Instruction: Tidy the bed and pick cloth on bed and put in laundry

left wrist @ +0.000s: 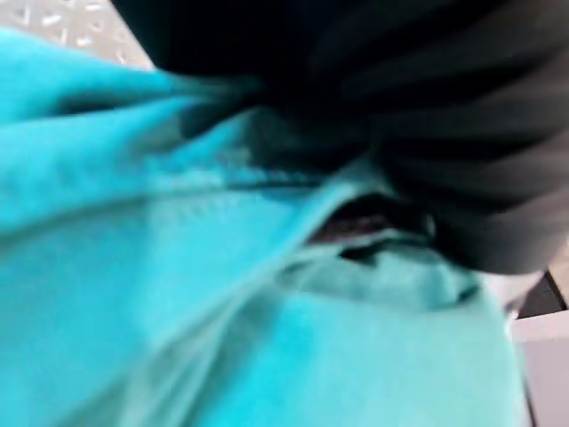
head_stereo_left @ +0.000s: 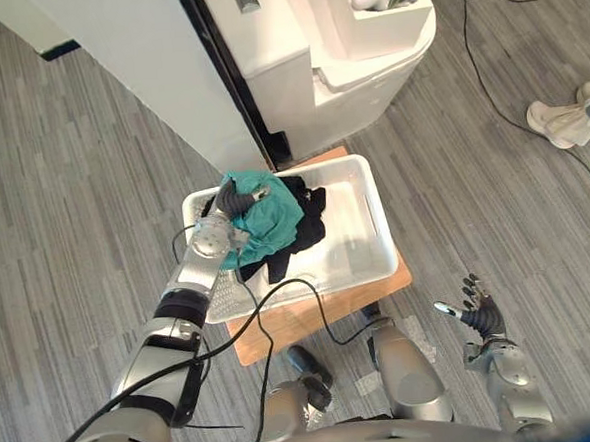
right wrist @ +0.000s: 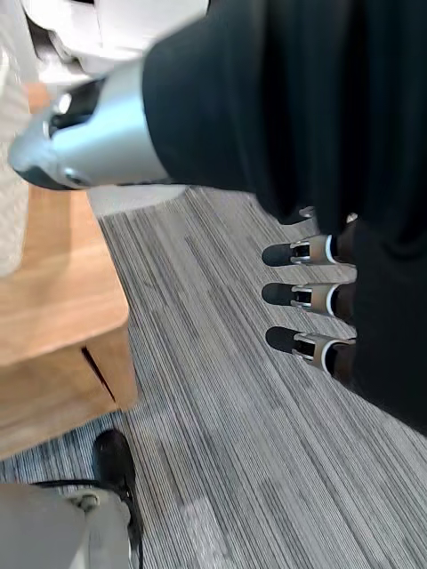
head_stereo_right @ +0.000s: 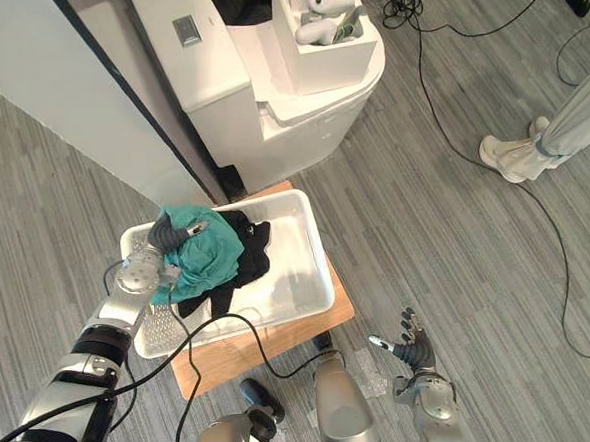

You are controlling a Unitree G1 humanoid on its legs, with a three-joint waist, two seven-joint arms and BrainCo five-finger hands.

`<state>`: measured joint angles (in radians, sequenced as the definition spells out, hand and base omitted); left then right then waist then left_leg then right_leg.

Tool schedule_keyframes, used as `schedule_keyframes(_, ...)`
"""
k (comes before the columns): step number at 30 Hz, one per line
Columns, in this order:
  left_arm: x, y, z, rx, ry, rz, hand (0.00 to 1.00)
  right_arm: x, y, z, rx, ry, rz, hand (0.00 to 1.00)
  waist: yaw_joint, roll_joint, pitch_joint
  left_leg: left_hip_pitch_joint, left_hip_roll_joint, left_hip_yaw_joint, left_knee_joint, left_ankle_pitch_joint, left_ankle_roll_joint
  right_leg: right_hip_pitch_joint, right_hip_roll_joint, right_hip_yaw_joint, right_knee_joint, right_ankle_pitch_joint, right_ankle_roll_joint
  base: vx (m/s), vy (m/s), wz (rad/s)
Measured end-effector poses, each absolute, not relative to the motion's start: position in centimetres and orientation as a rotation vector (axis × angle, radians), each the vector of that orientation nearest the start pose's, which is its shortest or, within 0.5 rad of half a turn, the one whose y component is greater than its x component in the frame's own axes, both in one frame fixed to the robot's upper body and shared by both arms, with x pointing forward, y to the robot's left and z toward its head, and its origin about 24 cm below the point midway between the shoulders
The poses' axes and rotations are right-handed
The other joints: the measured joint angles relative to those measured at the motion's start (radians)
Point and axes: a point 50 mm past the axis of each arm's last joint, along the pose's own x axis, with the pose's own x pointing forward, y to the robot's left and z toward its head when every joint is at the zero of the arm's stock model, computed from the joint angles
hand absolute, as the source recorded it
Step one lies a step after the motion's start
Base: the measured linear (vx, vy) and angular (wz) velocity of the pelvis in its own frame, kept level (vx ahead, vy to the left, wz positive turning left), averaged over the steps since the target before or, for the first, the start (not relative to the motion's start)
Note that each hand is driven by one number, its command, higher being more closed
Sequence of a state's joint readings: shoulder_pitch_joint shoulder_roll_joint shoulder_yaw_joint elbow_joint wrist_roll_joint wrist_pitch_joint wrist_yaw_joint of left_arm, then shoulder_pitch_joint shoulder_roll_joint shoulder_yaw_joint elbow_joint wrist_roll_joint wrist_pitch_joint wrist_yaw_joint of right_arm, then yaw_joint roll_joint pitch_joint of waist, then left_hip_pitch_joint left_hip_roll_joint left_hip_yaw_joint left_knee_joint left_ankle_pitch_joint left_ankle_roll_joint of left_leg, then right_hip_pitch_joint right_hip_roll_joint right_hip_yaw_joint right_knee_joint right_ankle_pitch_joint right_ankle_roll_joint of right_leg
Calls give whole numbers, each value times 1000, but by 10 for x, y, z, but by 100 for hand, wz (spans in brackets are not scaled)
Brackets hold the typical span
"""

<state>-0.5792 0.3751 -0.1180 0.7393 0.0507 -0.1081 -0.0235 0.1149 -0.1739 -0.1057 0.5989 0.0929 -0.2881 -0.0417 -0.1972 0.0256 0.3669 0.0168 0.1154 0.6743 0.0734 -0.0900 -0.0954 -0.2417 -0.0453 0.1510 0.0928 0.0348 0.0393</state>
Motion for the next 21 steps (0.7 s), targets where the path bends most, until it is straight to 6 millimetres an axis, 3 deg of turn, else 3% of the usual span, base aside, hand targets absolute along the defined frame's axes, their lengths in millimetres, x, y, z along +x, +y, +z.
schedule_keyframes(6,345,195,68,339,29,-199,0,172,-231,-81,-78,431,-244,0,19,0,0,1,2,-24,1,-5,9,8,1,-6,0,0,1,-67,-19,5)
schedule_keyframes(14,318,188,56,181,28,-364,0,151,-235,-98,-77,542,-273,0,19,8,-6,34,7,-85,-42,-10,16,64,5,-58,-36,2,3,-106,-31,22)
schedule_keyframes(17,303,185,48,132,48,-428,0,143,-236,-102,-85,573,-277,0,20,17,-41,41,4,-90,-51,-2,26,83,4,-59,-63,20,3,-88,-28,2)
schedule_keyframes(21,286,183,34,103,147,-513,0,114,-243,-111,-109,660,-304,0,21,44,-105,110,-2,-114,-94,10,24,164,5,-88,-97,22,4,-13,-18,14)
